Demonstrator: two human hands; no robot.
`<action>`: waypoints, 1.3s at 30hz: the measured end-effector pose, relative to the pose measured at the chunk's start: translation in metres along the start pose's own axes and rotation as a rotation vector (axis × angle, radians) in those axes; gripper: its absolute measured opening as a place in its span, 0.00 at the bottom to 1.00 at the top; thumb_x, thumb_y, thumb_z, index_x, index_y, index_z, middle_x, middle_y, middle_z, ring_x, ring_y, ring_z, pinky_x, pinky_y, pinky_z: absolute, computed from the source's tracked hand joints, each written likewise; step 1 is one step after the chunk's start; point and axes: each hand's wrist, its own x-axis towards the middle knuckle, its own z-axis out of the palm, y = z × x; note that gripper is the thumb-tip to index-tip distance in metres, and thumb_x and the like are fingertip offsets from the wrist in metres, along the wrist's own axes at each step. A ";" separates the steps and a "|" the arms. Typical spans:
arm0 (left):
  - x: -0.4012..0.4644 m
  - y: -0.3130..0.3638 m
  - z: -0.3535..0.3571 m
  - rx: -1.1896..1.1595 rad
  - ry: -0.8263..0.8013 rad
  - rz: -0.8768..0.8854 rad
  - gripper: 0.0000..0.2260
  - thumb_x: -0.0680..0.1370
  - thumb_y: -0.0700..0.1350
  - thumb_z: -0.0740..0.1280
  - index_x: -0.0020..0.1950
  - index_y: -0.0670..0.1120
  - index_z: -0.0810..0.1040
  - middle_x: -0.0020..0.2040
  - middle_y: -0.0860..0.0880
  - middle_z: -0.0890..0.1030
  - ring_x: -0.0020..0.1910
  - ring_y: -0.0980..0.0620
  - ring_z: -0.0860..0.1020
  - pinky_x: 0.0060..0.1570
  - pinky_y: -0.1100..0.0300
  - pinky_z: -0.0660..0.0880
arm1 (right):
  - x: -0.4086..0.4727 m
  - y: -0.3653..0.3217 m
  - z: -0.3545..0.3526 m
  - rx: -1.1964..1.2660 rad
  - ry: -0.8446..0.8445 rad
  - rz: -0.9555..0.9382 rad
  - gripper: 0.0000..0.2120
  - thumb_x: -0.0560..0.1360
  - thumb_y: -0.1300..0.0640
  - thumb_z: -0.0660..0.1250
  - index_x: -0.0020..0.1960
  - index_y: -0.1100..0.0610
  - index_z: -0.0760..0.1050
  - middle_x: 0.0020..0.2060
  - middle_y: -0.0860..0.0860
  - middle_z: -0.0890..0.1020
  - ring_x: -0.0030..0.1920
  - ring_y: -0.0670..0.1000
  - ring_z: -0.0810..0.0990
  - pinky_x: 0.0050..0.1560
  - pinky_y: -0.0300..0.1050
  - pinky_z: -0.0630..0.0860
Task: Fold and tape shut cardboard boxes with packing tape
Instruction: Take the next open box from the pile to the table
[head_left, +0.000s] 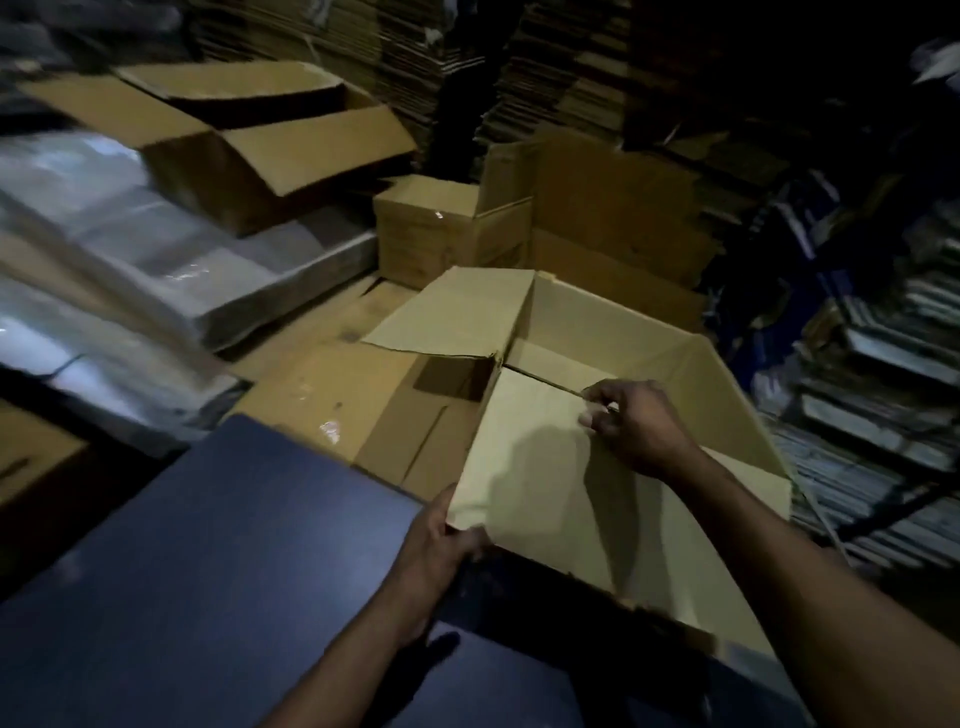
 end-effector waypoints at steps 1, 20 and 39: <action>-0.033 0.013 0.002 -0.152 0.057 -0.060 0.19 0.81 0.37 0.75 0.71 0.51 0.83 0.62 0.46 0.88 0.57 0.48 0.86 0.54 0.55 0.81 | -0.018 -0.013 0.008 0.035 -0.027 -0.034 0.15 0.77 0.40 0.72 0.60 0.45 0.84 0.57 0.46 0.86 0.62 0.55 0.81 0.61 0.60 0.80; -0.167 0.213 -0.215 -0.050 0.797 -0.141 0.08 0.79 0.37 0.73 0.57 0.39 0.82 0.55 0.30 0.85 0.46 0.35 0.86 0.47 0.36 0.87 | -0.297 -0.131 0.066 0.152 -0.349 -0.224 0.30 0.84 0.29 0.46 0.68 0.39 0.81 0.70 0.38 0.79 0.81 0.42 0.62 0.79 0.47 0.63; -0.176 0.321 -0.239 0.517 0.127 -0.159 0.24 0.80 0.29 0.62 0.70 0.51 0.74 0.51 0.48 0.82 0.48 0.51 0.80 0.40 0.55 0.80 | -0.340 -0.280 0.117 -0.028 -0.383 0.071 0.35 0.82 0.24 0.46 0.85 0.36 0.53 0.86 0.41 0.46 0.84 0.57 0.30 0.77 0.75 0.34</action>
